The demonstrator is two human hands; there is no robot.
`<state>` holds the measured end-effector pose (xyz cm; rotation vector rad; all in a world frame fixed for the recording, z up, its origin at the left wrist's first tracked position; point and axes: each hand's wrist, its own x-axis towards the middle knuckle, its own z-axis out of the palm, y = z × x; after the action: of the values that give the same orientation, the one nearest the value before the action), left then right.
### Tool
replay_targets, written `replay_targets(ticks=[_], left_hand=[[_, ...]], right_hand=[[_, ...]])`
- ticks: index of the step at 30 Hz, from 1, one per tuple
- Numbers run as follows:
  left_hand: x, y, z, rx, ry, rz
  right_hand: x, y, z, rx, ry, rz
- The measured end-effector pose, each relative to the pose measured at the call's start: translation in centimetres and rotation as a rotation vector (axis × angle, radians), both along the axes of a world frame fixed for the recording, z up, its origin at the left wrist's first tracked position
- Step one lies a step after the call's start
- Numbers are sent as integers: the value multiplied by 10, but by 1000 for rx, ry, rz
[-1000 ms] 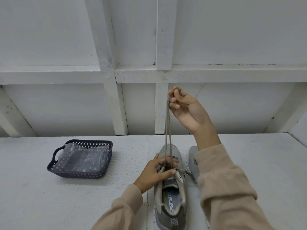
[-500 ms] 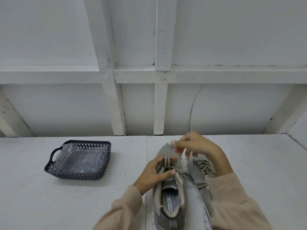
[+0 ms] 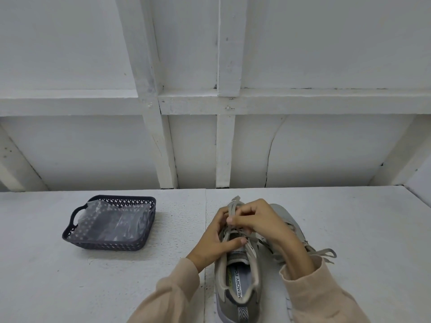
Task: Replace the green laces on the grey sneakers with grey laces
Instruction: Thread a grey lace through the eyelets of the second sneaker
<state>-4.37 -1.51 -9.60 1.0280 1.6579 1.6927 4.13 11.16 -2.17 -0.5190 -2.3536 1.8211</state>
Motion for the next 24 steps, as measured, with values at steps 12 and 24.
replay_targets(ticks=[12, 24], left_hand=[[1, -4, 2, -84, -14, -14], [-1, -6, 6, -142, 12, -42]], right_hand=[[4, -3, 61, -109, 194, 68], [1, -3, 60, -133, 188, 46]])
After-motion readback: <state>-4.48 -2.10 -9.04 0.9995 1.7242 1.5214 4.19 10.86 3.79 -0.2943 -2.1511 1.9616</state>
